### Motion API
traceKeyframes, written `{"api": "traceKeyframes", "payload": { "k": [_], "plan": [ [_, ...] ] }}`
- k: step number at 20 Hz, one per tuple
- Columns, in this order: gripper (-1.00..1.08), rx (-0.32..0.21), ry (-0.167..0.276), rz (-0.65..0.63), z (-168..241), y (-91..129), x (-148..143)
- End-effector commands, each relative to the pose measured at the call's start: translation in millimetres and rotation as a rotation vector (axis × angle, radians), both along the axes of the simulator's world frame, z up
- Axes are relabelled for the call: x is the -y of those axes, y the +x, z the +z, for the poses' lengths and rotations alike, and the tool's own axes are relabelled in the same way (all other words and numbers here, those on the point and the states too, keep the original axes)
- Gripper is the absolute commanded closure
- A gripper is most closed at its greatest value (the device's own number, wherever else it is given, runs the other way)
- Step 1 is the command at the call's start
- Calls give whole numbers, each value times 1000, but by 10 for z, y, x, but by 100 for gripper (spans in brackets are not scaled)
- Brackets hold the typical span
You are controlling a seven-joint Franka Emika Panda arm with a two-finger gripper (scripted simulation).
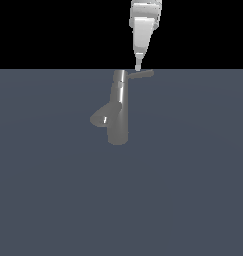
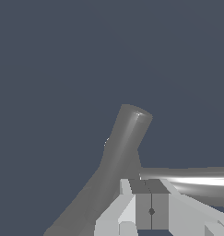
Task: Turn on the faucet by rotating a designated handle.
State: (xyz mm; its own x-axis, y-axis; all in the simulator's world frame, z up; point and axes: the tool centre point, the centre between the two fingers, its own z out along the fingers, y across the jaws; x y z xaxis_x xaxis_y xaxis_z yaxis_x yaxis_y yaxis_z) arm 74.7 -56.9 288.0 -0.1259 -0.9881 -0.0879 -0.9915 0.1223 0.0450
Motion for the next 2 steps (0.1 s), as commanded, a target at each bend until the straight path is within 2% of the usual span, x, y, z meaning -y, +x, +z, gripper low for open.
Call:
{"api": "traceKeyframes", "payload": {
  "k": [1,2],
  "plan": [
    [108,-23,-11,-43,-140,-36,364],
    [108,-23,-11,-43,-140,-36,364]
  ]
}}
